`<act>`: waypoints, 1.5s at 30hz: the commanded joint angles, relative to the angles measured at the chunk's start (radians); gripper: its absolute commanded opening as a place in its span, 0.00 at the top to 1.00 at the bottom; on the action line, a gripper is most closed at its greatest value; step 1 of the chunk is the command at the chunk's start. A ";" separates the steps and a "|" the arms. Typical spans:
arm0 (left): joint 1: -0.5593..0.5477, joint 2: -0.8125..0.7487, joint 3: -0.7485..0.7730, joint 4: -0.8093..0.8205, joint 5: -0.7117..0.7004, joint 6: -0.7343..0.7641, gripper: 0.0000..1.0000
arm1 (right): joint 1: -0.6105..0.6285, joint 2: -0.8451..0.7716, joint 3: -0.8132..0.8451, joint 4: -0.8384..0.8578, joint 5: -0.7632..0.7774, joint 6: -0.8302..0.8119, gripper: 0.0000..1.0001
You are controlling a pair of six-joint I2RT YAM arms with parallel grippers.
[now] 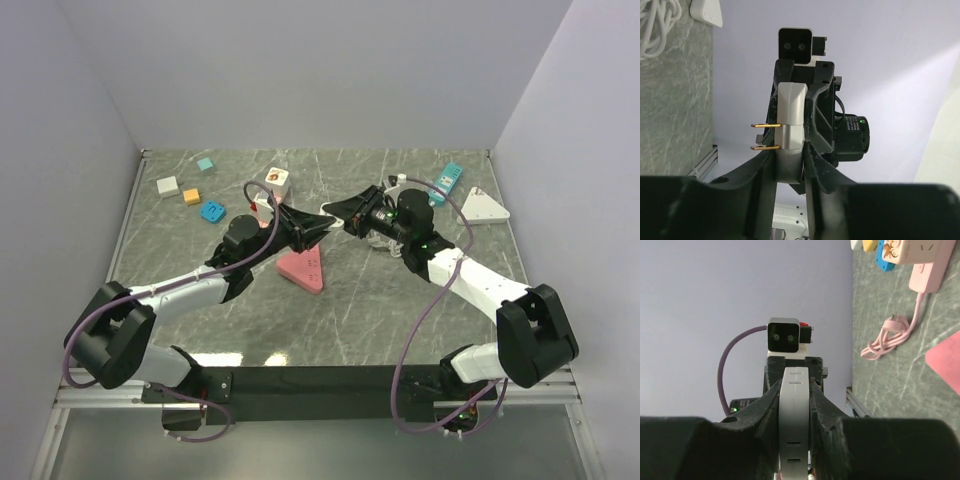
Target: Pull the plug off the socket
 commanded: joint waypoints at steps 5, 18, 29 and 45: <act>0.001 -0.030 0.006 0.080 0.030 0.011 1.00 | 0.013 0.001 0.042 0.004 -0.032 -0.006 0.64; 0.231 -0.149 0.092 -0.421 0.142 0.280 1.00 | -0.240 -0.228 -0.007 -0.369 0.085 -0.168 0.06; 0.718 0.280 0.540 -0.757 0.209 0.691 1.00 | -0.007 -0.047 0.228 -0.923 0.206 -0.761 0.04; 0.929 0.844 1.085 -0.938 0.193 0.699 0.08 | 0.466 0.332 0.631 -1.213 0.583 -0.904 0.02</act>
